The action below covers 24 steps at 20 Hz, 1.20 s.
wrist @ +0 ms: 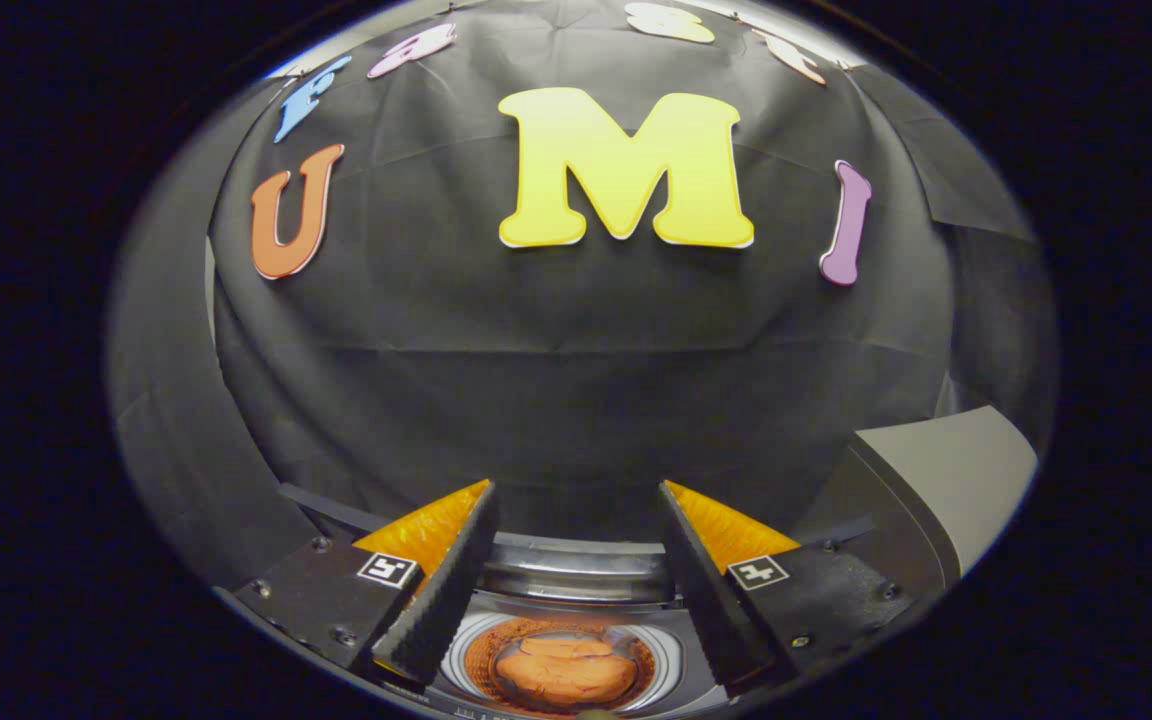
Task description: Put the clothes into the washing machine and then close the washing machine lid.
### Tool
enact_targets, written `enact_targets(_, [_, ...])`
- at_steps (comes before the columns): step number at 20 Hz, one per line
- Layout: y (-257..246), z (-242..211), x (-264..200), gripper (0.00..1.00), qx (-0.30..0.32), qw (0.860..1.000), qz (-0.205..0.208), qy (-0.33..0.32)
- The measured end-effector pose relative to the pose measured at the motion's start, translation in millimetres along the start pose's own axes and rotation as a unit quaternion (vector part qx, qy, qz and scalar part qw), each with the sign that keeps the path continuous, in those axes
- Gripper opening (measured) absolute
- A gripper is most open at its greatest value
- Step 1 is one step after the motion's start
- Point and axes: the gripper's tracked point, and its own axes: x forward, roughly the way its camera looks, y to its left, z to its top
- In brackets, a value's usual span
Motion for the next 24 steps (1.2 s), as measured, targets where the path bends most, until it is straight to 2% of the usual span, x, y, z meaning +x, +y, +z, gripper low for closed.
enact_targets(13, [3,-40,-36,0.98,-0.015,0.999,0.019,0.028])
enact_targets(21, [-1,-124,-53,0.98,-0.011,0.988,0.019,0.151])
enact_targets(24, [-1,-135,-58,0.98,-0.005,0.985,0.022,0.17])
